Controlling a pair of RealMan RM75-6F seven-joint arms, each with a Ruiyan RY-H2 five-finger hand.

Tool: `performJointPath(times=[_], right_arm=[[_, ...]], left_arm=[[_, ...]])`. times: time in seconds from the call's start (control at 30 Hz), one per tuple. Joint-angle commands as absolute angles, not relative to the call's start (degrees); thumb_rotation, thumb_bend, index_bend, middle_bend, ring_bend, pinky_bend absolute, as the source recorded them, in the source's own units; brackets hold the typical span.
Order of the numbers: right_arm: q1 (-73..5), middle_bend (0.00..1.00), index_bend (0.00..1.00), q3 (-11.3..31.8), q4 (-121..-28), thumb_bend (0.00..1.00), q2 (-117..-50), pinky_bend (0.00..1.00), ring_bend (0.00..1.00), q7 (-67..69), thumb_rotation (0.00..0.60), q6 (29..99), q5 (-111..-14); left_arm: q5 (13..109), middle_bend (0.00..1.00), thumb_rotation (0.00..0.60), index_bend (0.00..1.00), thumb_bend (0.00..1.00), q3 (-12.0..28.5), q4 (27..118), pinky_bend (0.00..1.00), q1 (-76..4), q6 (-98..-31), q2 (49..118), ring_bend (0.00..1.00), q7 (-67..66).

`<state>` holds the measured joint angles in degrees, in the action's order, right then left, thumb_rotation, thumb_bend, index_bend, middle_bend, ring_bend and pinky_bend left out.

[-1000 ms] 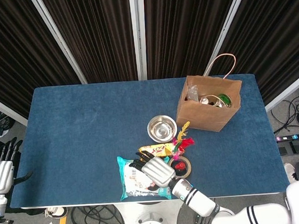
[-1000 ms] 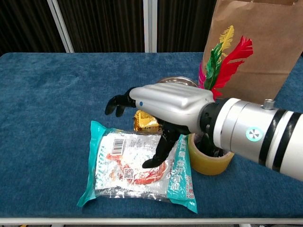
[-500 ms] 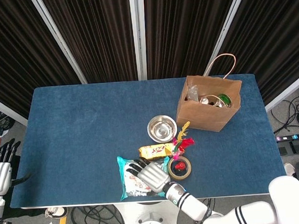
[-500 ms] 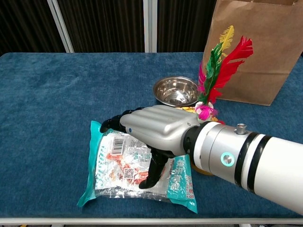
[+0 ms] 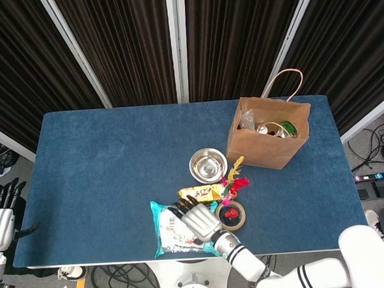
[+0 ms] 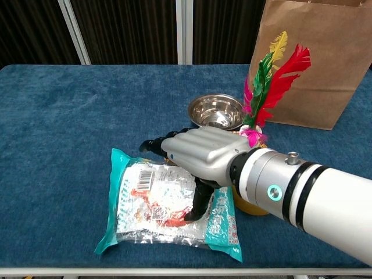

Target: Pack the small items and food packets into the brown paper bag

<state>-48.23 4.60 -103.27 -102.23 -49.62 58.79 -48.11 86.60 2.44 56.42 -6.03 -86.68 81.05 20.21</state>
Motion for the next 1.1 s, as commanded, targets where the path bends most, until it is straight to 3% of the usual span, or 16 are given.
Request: performJointPath(times=[0.03,0.6,0.83,0.97,1.1], right_arm=[[-49.6,0.07,0.04,5.0,-102.5,0.0,-103.2,0.0,0.0,-50.8,0.6,58.6,-45.6],[-54.7,0.18,0.04,6.1,-100.2,0.0,-104.8,0.01,0.01,-51.3,0.6,56.6,-37.8],[-54.1,0.31,0.2,5.2,-97.9,0.0,-106.6,0.37,0.23,-49.3,0.6,59.4,-41.6],[-53.6,0.37,0.33,4.9,-97.0,0.02,-107.2,0.49,0.32,-48.8,0.6,60.9,-43.1],[-53.2,0.45,0.43,4.6,-96.4,0.14,-107.6,0.58,0.41,-48.7,0.6,62.4,-45.1]], left_arm=[[86.6,0.06,0.6,0.09,0.14,2.4,56.3,0.12,-5.9,-86.7,81.0,0.0,20.4],[86.8,0.06,0.6,0.09,0.14,2.2,55.5,0.12,-5.3,-87.4,80.7,0.0,22.2],[86.9,0.06,0.6,0.09,0.14,2.2,55.1,0.12,-5.0,-87.6,80.7,0.0,22.8],[86.9,0.06,0.6,0.09,0.14,2.1,55.0,0.12,-4.8,-87.8,80.5,0.0,23.2],[86.9,0.06,0.6,0.09,0.14,2.0,54.9,0.12,-4.6,-87.9,80.4,0.0,23.5]])
